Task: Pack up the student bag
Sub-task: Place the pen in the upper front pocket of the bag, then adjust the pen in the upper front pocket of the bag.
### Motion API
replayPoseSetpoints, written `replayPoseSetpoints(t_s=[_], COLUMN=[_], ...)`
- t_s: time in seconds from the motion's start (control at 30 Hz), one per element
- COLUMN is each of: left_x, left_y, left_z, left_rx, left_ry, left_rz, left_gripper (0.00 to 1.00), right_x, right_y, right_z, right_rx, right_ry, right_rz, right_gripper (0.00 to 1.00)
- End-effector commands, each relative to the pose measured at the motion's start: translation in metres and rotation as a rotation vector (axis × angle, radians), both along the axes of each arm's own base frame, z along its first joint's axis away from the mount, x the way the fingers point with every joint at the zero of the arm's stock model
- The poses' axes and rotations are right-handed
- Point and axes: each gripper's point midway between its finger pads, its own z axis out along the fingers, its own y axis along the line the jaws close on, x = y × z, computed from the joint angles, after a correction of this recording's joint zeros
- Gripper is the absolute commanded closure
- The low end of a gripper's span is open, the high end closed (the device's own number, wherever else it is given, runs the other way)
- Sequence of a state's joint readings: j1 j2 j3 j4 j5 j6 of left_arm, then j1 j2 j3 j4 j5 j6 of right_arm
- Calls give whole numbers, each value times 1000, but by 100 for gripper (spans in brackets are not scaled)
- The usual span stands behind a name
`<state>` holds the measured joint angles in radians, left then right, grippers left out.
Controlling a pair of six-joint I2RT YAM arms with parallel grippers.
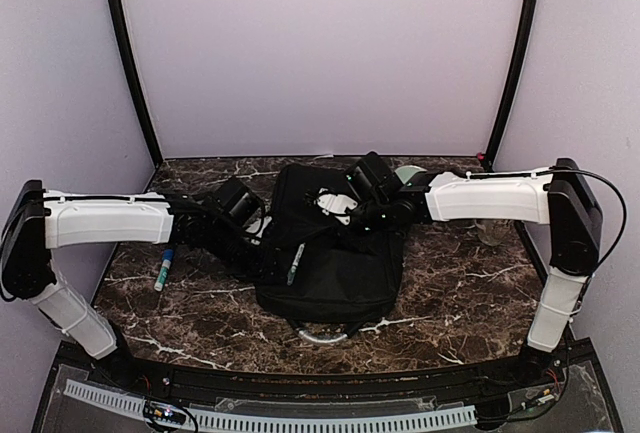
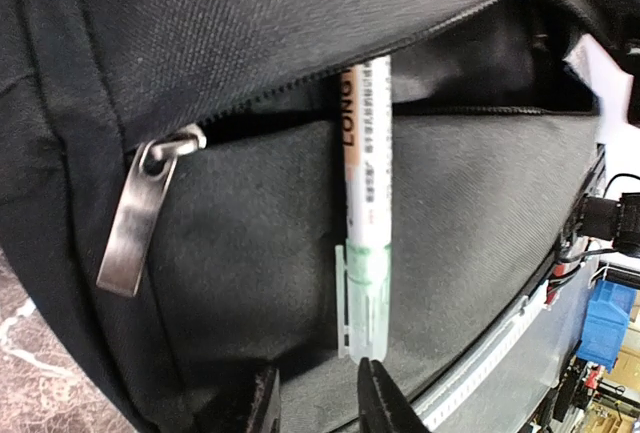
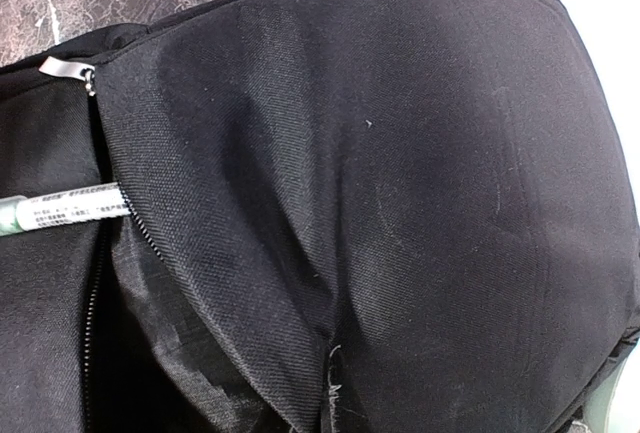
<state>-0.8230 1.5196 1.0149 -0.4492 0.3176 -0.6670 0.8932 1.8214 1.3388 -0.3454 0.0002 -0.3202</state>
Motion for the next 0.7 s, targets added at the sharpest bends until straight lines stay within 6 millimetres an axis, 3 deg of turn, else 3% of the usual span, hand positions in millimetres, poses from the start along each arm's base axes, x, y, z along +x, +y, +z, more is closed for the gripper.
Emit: replayPoseSetpoints(t_s=[0.0,0.33,0.47,0.57,0.67], left_x=[1,16,22,28,38], left_y=[-12,-36,-38,-36,-31], left_z=[4,-4,-10,-14,-14], left_rx=[-24,-44,-22,9,53], left_ry=[-1,9,4,-8,-42], left_rz=[-27,-26,-17,5,43], left_gripper=[70,76,72,86,93], right_x=[-19,-19,-18,-18,-19], right_y=[19,18,18,18,18], right_z=[14,14,14,14,14], right_rx=[61,60,58,60,59], right_ry=[33,32,29,30,30], right_rz=[73,73,71,71,71], right_gripper=[98,98,98,98,98])
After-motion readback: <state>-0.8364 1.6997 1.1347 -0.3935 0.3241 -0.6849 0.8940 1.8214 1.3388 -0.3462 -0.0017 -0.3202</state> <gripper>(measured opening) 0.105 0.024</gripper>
